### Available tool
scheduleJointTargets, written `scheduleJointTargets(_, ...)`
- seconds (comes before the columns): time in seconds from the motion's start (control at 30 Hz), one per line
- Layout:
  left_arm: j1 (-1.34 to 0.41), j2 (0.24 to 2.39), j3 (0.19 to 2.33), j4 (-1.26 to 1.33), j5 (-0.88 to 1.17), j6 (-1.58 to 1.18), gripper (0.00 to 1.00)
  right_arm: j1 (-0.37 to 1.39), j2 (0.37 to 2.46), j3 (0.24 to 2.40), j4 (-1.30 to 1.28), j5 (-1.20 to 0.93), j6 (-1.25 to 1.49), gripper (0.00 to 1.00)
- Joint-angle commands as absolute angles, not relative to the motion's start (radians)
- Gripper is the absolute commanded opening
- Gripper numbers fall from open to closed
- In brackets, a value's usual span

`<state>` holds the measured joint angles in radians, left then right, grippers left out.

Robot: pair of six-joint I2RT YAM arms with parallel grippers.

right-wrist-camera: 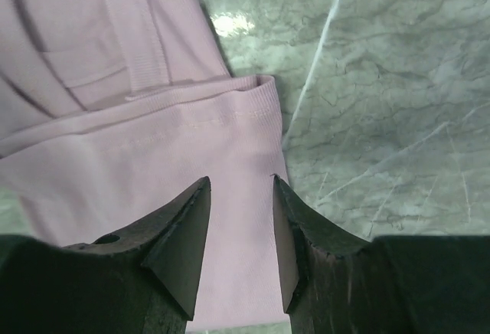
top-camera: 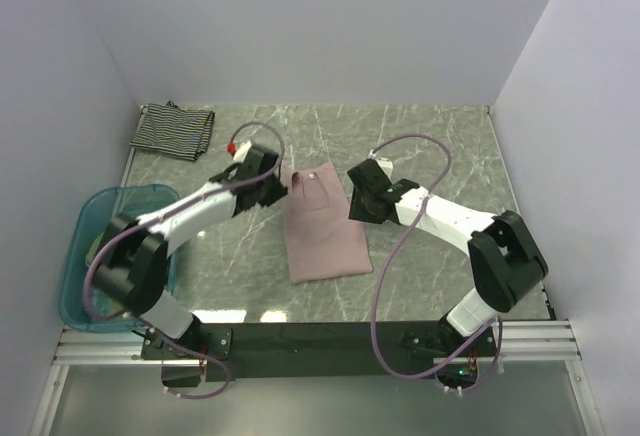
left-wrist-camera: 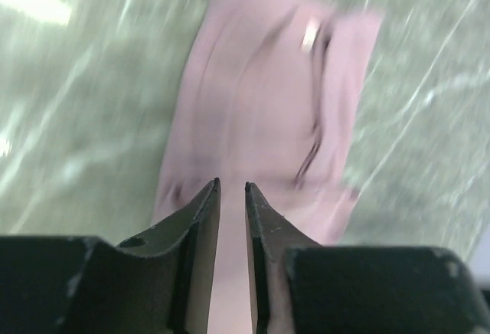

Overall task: Fold and stack the tank tops
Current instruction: Fold the tank top

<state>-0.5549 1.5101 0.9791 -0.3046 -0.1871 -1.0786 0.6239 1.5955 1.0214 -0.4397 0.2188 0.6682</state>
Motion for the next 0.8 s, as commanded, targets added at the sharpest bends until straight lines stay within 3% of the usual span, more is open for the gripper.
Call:
scheduleJointTargets(0.0,-0.517,1.644,1.151,-0.293,-0.213,-0.954,0.25,0.62,1.539,1.012,-0.391,0.244,0.681,0.45)
scheduleJointTargets(0.23,-0.442,1.958,1.39,-0.313,-0.144,-0.888,0.23,0.629,1.532,1.019,-0.359,0.152,0.652,0.45)
scheduleJointTargets(0.5,-0.405,2.118,1.511,-0.299,-0.089,-0.874,0.22,0.679,1.509,0.891,-0.302,0.081,0.646,0.45)
scheduleJointTargets(0.77,-0.397,2.119,1.548,-0.279,-0.043,-0.854,0.28,0.779,1.56,0.813,-0.278,0.098,0.701,0.45)
